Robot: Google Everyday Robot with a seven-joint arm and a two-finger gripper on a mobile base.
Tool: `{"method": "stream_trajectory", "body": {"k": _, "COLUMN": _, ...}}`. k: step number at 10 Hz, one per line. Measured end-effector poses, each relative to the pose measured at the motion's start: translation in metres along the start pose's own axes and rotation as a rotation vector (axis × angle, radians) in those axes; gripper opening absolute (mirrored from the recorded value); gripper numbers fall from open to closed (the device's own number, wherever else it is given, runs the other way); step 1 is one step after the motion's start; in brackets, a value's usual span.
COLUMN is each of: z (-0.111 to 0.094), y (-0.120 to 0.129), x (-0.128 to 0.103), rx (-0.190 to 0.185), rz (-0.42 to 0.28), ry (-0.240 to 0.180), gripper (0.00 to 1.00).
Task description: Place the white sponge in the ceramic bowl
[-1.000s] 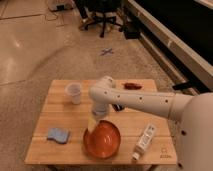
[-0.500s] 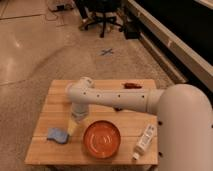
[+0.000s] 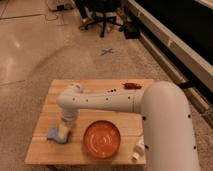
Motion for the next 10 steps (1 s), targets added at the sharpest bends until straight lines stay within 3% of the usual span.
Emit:
{"method": "stream_trajectory", "body": {"k": 4, "z": 0.025, "y": -0.027, "x": 0.011, "rx": 0.043, "rz": -0.052, "ry": -0.01, "gripper": 0.8}}
{"method": "stream_trajectory", "body": {"k": 7, "z": 0.038, "y": -0.035, "x": 0.023, "rx": 0.034, "rz": -0.089, "ry": -0.007, "gripper": 0.77}}
{"method": "stream_trajectory", "body": {"k": 10, "z": 0.039, "y": -0.032, "x": 0.033, "rx": -0.011, "rz": -0.098, "ry": 0.003, "gripper": 0.48}}
